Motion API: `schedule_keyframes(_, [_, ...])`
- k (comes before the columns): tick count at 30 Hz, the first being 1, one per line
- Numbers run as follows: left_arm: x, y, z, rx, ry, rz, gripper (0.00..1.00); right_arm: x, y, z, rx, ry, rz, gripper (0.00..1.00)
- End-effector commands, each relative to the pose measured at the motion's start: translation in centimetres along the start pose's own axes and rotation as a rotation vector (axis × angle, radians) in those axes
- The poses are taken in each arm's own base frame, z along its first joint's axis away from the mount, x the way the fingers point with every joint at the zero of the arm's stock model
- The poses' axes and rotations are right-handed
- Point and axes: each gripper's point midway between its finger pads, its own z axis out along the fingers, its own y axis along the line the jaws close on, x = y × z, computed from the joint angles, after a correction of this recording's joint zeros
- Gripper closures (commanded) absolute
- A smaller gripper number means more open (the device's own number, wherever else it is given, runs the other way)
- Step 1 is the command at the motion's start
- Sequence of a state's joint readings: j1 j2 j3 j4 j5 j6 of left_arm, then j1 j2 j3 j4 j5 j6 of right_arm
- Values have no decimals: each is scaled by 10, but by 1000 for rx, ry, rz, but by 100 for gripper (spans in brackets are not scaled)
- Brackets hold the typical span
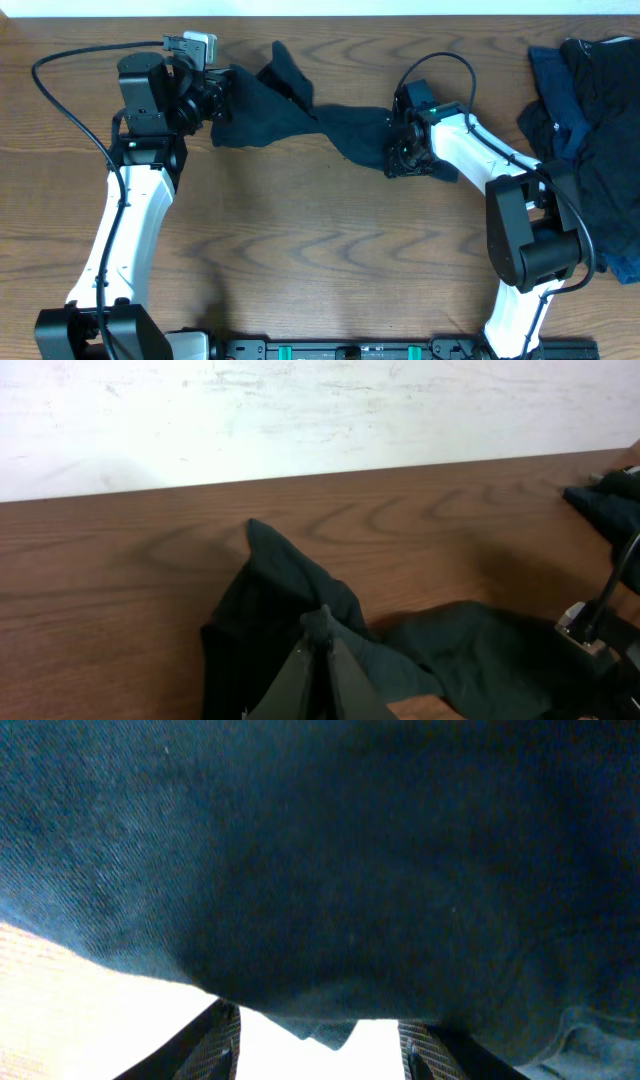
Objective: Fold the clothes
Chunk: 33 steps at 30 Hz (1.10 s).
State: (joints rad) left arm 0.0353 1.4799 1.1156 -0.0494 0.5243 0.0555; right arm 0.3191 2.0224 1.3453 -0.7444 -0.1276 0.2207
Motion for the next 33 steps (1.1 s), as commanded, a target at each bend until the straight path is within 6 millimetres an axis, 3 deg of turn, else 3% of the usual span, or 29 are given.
schedule_keyframes(1, [-5, -2, 0, 8, -9, 4, 94, 1, -5, 5, 22, 3, 18, 51])
schedule_keyframes(5, [-5, -2, 0, 8, -9, 5, 94, 2, -7, 5, 22, 5, 22, 56])
schedule_keyframes(9, [-5, -2, 0, 8, -9, 5, 94, 4, -7, 5, 24, 13, 22, 70])
schedule_keyframes(15, [-5, -2, 0, 8, -9, 5, 94, 5, -7, 5, 25, 19, 22, 73])
schedule_keyframes(27, [-5, -2, 0, 8, -9, 5, 94, 5, -7, 5, 25, 19, 22, 99])
schedule_keyframes(31, [-5, -2, 0, 8, -9, 5, 94, 5, -7, 5, 25, 19, 22, 99])
schedule_keyframes(32, [-5, -2, 0, 8, -9, 5, 94, 5, -7, 5, 25, 19, 22, 96])
schedule_keyframes(33, [-5, -2, 0, 8, -9, 5, 94, 5, -7, 5, 25, 19, 22, 87])
